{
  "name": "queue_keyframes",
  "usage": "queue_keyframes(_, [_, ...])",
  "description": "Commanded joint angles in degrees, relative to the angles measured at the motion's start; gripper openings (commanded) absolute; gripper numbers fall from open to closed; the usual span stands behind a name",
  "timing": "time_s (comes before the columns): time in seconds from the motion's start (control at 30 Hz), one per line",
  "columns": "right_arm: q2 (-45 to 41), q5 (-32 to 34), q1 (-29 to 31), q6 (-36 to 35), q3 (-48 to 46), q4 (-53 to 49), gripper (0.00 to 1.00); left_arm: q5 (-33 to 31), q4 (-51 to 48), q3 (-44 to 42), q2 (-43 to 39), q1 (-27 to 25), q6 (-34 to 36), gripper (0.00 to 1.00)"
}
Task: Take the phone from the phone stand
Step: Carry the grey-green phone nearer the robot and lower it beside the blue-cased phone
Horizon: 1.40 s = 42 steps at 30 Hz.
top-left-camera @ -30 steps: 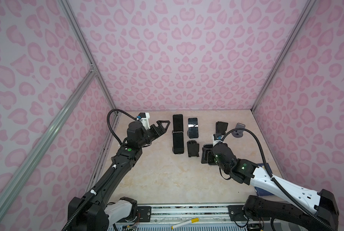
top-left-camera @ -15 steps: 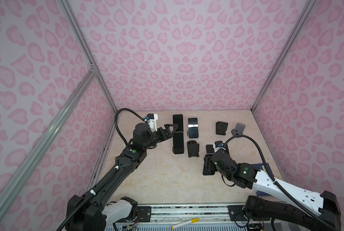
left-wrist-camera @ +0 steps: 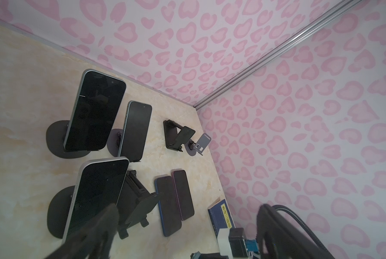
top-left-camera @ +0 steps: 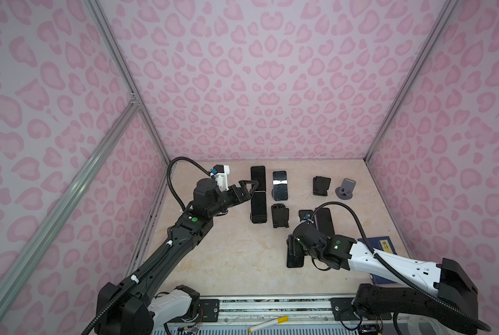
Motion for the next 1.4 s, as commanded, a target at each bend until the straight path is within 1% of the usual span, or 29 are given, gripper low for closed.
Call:
queue_keyframes(0.0, [1.0, -0.8, 0.1, 1.0, 0.0, 1.3, 0.68, 0.2, -0.2, 0.8, 0.0, 0.0, 0.5, 0.99])
queue_keyframes(0.6, [8.8, -1.7, -0.1, 2.3, 1.0, 5.5, 0.67, 0.9, 0.0, 0.9, 0.4, -0.1, 0.2, 0.99])
queue_keyframes(0.9, [14.1, -0.7, -0.8, 2.2, 1.0, 7.4, 0.67, 0.9, 0.0, 0.8, 0.3, -0.1, 0.1, 0.99])
queue_keyframes(1.0, [15.0, 0.0, -0.9, 2.2, 0.1, 10.1, 0.67, 1.0, 0.0, 0.8, 0.4, -0.1, 0.0, 0.99])
queue_keyframes(1.23, [17.2, 1.7, -0.8, 3.6, 0.2, 9.8, 0.67, 1.1, 0.0, 0.9, 0.7, -0.1, -0.1, 0.99])
queue_keyframes(1.37, [17.4, 1.2, -1.1, 4.4, -1.2, 11.6, 0.69, 1.7, -0.1, 1.1, 1.0, -0.1, -0.5, 0.99])
